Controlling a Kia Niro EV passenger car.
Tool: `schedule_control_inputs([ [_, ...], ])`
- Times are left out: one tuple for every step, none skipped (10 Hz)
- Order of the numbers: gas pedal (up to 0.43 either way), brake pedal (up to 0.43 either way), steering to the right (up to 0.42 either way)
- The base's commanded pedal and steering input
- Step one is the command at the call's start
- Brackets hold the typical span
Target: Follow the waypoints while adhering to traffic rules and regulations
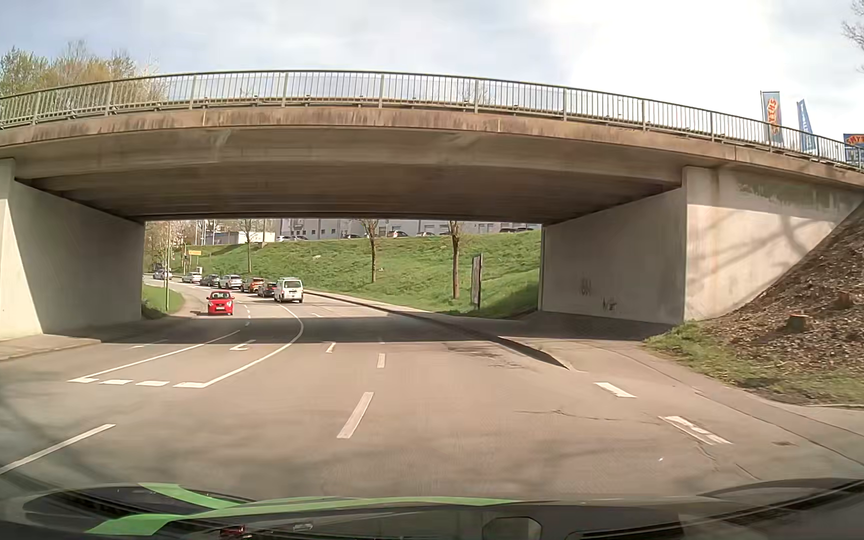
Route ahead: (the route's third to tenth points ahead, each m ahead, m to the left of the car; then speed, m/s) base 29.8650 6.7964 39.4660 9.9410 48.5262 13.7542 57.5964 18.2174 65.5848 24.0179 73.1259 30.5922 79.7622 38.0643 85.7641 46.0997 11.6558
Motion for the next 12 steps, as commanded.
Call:
schedule_control_inputs([
  [0.059, 0.000, -0.044],
  [0.059, 0.000, -0.044],
  [0.059, 0.000, -0.044],
  [0.059, 0.000, -0.044],
  [0.059, 0.000, -0.044],
  [0.059, 0.000, -0.044],
  [0.059, 0.000, -0.044],
  [0.059, 0.000, -0.044],
  [0.059, 0.000, -0.044],
  [0.059, 0.000, -0.044],
  [0.059, 0.000, -0.043],
  [0.059, 0.000, -0.042],
])
